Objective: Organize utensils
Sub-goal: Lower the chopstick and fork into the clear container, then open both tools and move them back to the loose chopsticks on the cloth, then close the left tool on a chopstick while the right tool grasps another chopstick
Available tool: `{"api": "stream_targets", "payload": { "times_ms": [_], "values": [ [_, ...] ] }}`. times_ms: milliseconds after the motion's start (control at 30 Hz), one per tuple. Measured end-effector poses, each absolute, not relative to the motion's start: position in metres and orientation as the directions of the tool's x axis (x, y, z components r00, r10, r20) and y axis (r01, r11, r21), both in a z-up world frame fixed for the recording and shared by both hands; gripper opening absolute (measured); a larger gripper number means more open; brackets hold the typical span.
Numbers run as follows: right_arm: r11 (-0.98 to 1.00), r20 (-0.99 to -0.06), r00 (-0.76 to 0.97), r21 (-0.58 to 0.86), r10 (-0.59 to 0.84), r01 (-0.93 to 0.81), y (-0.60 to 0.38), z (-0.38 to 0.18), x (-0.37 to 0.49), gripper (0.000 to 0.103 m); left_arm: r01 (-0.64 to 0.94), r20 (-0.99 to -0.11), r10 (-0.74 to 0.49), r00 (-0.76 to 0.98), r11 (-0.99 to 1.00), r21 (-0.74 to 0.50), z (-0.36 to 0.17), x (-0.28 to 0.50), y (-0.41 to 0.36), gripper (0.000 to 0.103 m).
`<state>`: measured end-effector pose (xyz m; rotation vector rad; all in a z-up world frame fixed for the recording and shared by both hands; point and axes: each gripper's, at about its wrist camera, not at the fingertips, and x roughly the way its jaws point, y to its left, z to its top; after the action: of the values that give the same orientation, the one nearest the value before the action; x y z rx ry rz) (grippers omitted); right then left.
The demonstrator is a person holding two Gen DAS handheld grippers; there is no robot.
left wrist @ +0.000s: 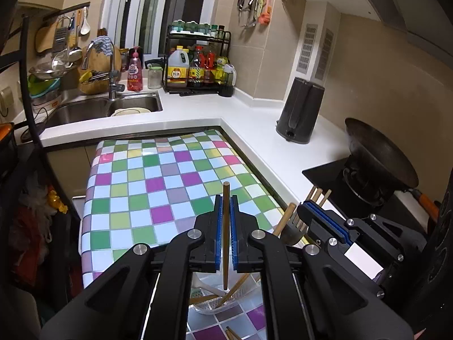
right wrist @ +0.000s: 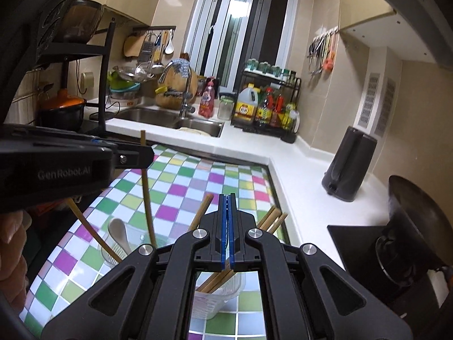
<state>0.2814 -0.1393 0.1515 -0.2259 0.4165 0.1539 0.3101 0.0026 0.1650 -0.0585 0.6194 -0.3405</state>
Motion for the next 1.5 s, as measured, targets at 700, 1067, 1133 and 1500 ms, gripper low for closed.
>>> {"api": "stream_targets", "payload": {
  "times_ms": [700, 1067, 1133, 1500],
  "values": [
    [0.982, -0.362, 0.921, -0.057, 0.147, -0.180, -0.192, 0.155, 0.150, 0.033, 0.244, -0.432, -0.254, 0.865, 0.967, -0.078, 0.168, 0.181, 0.010, 0.031],
    [0.972, -0.457, 0.865, -0.004, 0.206, -0.234, -0.207, 0.066, 0.065, 0.007, 0.127, -0.494, -0.147, 0.857, 0.989, -0.073, 0.053, 0.062, -0.007, 0.015],
    [0.967, -0.478, 0.852, -0.019, 0.215, -0.254, -0.203, 0.049, 0.059, 0.007, 0.109, -0.531, -0.134, 0.837, 0.991, -0.079, 0.028, 0.048, -0.016, 0.015],
    [0.962, -0.617, 0.747, 0.068, 0.248, -0.263, -0.197, -0.001, 0.063, 0.013, 0.108, -0.664, -0.135, 0.735, 0.991, -0.081, -0.042, 0.026, -0.041, 0.031]
  ]
}}
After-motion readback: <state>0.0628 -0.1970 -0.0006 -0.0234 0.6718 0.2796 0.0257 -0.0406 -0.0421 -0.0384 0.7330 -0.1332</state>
